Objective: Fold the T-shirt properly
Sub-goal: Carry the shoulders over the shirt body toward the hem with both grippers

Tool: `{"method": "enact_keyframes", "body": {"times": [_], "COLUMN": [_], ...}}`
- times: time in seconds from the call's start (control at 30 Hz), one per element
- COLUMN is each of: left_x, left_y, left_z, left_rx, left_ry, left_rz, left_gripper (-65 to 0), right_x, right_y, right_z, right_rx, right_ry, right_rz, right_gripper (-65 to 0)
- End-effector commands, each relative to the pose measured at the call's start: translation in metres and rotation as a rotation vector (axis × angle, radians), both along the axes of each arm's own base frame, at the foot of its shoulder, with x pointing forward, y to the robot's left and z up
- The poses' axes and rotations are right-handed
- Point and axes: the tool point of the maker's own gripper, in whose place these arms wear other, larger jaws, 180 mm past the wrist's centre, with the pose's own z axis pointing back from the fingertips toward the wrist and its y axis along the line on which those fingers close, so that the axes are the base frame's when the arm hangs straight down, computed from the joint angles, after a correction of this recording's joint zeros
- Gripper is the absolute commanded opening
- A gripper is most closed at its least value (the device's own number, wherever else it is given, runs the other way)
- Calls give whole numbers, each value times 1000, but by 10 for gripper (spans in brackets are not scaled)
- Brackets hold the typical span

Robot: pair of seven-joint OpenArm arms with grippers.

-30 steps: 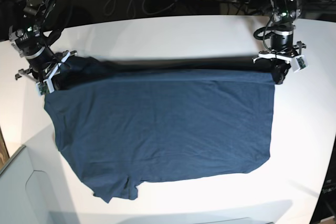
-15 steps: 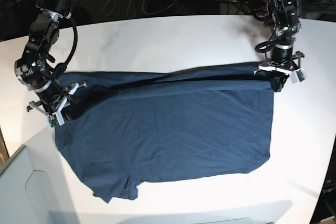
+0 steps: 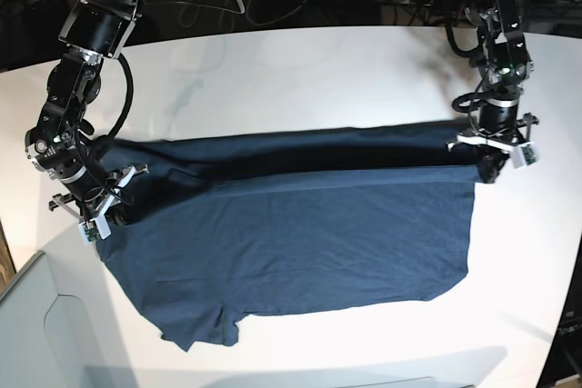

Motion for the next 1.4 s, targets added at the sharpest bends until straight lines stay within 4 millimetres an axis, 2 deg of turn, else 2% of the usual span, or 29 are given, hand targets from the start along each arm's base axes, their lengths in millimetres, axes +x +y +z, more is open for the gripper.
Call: {"method": "enact_keyframes", "body": {"times": [0.0,0.2,0.4,0.53,0.73,0.93,1.07,1.37], "left_x": [7,8,11,12,16,16,16,20], "left_y": [2,8,14,14,13,13,13,13], "left_z": [12,-4,-12,-11,-8,-8,-8,-4], "left_rx": [21,5,-2,0,-4,-4,-5,-7], "left_ry": [-40,-5,13,10,-1,-1,-3,-15], "left_rz": [-9,11,26,25,27,27,27,27], "left_gripper": [-650,-650,-650,-650,-650,-650,-650,-650], "right_x": [10,11,21,27,34,39,40,39], "right_y": [-2,0,1,7,31,32,32,30], "right_z": [20,22,36,41,45,49,39,38], "right_rx": [5,6,5,5,-6,-5,9,5], "right_ry": [-68,-75,-114,-124,-131,-140,-111,-106], "right_rz": [7,9,9,28,99,101,99,99], "right_gripper": [-648,-648,-648,-648,-648,-648,-647,-635]}}
